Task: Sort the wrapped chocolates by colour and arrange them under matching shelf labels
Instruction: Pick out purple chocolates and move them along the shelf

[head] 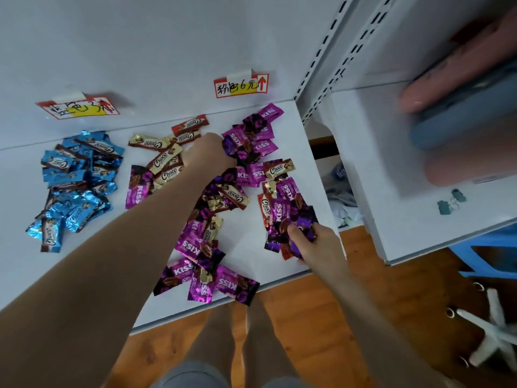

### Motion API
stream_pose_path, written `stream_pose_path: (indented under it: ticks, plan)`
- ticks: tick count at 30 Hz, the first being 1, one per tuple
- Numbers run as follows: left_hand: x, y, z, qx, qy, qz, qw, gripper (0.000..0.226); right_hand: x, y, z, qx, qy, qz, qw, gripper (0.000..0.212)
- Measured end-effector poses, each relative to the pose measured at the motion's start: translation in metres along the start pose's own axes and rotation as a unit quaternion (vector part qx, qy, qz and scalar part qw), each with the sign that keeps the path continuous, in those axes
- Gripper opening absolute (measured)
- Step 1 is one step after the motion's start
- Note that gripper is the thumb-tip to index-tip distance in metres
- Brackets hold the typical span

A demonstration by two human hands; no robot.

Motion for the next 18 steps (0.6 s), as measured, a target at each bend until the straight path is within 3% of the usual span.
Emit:
stream_pose_path:
  ticks: [4, 11, 18]
  plan:
    - [-0.002, -0.003, 0.001, 0.013, -0.006, 0.106, 0.994, 0.029, 0.017, 0.0, 0.0, -0.034, -0.024, 0.075, 0.996, 0.02]
    - [-0.017, -0.021, 0.026, 0.019, 0.074, 0.311, 0.947, 0.025, 0.038, -0.004, -0.005, -0.061, 0.042, 0.254, 0.964, 0.038]
    - [-0.027, -0.048, 0.049, 0.025, 0.136, 0.345, 0.928, 0.009, 0.049, -0.007, -0.006, -0.04, 0.032, 0.29, 0.956, 0.028]
Point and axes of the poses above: each hand's wrist, its own z-axis away from the middle knuckle, its own x-axis out of the palm, y = z × x, the point moved 2 cm from there along -z, towards the middle knuckle
